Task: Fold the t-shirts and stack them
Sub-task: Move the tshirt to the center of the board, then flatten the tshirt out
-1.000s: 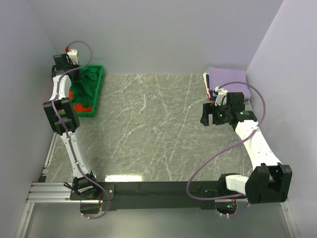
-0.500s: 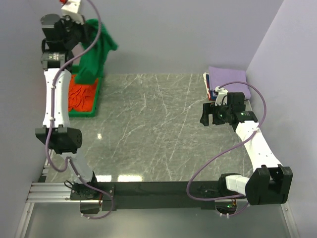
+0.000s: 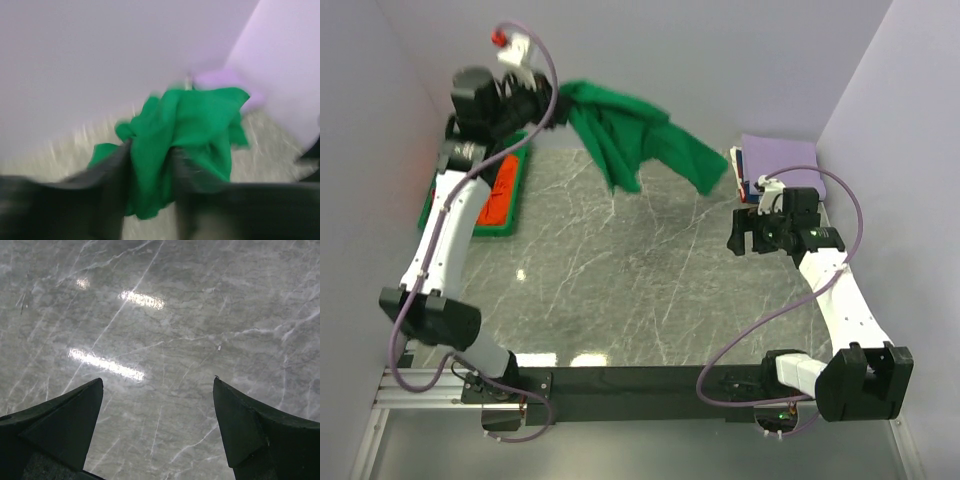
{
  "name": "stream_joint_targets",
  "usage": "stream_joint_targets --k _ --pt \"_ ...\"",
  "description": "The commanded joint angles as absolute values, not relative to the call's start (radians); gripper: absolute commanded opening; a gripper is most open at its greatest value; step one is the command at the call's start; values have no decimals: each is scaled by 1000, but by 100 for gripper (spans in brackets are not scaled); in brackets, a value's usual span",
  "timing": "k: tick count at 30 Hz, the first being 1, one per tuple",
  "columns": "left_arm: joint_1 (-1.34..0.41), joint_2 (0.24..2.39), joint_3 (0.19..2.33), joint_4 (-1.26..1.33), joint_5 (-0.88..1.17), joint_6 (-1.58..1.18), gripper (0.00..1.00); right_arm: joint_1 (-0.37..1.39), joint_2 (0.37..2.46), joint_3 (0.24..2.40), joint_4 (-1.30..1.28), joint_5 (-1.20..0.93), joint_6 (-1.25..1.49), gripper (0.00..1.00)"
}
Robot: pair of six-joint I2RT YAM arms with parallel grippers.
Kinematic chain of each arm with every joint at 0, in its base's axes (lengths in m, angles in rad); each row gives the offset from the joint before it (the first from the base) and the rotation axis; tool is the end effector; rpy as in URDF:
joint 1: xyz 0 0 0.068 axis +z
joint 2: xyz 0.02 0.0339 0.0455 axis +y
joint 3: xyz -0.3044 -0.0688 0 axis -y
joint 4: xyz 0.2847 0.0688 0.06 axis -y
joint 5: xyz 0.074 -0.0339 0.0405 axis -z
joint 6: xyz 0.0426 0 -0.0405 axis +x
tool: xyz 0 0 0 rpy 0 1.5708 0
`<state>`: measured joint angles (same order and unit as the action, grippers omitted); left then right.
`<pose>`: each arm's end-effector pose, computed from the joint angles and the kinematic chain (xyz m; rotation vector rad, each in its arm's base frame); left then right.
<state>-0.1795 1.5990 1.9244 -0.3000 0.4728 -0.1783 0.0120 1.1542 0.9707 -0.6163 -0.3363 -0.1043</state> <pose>0.3813 -0.0889 0.5685 0.3810 1.5379 -0.6454 0.2671 0.0173 0.3170 -0.2964 2.3223 0.3523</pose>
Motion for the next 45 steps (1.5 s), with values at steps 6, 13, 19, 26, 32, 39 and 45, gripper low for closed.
stream_joint_targets --k 6,13,19,26,32,39,45 --pt "93 1336 1125 -357 690 -38 99 -26 1088 991 -730 -385 -260 96" --pt "137 1220 956 -641 828 383 91 -9 1192 954 -815 -393 -379 90" --pt "-159 1134 826 -614 685 509 85 25 1314 904 -732 -263 -390 73" --pt "-389 1219 764 -454 543 433 88 28 1503 949 -608 -229 -359 67" --pt "-509 1322 749 -338 457 407 89 40 1640 1008 -546 -206 -334 66" --pt "-578 1431 738 -250 361 390 89 52 1680 1028 -512 -161 -322 68" --pt "-609 1526 738 -271 261 414 58 63 1764 1055 -523 -104 -328 54"
